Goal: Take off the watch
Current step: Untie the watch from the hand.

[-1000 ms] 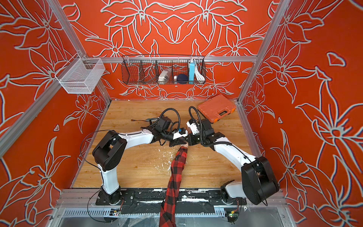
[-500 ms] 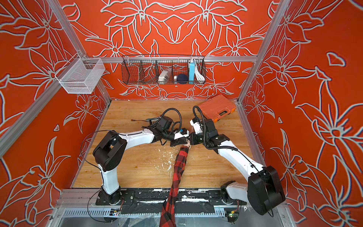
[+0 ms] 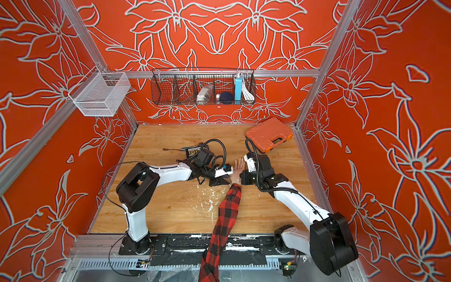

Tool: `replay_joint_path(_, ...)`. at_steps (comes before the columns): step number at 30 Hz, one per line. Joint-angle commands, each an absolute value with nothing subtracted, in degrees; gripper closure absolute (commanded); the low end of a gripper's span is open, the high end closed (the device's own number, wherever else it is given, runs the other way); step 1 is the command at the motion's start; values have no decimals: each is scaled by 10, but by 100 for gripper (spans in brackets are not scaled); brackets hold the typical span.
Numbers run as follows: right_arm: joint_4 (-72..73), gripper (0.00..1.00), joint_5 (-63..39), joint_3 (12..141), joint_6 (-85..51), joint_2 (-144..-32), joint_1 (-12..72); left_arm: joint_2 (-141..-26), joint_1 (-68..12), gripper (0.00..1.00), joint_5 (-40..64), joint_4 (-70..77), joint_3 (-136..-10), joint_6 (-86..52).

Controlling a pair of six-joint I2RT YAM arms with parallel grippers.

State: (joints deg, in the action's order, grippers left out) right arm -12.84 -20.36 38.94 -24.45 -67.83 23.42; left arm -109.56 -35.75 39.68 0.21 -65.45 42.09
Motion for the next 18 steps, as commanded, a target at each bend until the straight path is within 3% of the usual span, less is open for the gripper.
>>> replay_joint_path(1,-98,100,-195,379,-253,-665,230,-1091,-360,64,396,-10,-675,416)
replay_joint_path(18,-24,100,-267,378,-286,-622,220,-1117,-375,68,332,-69,-781,176)
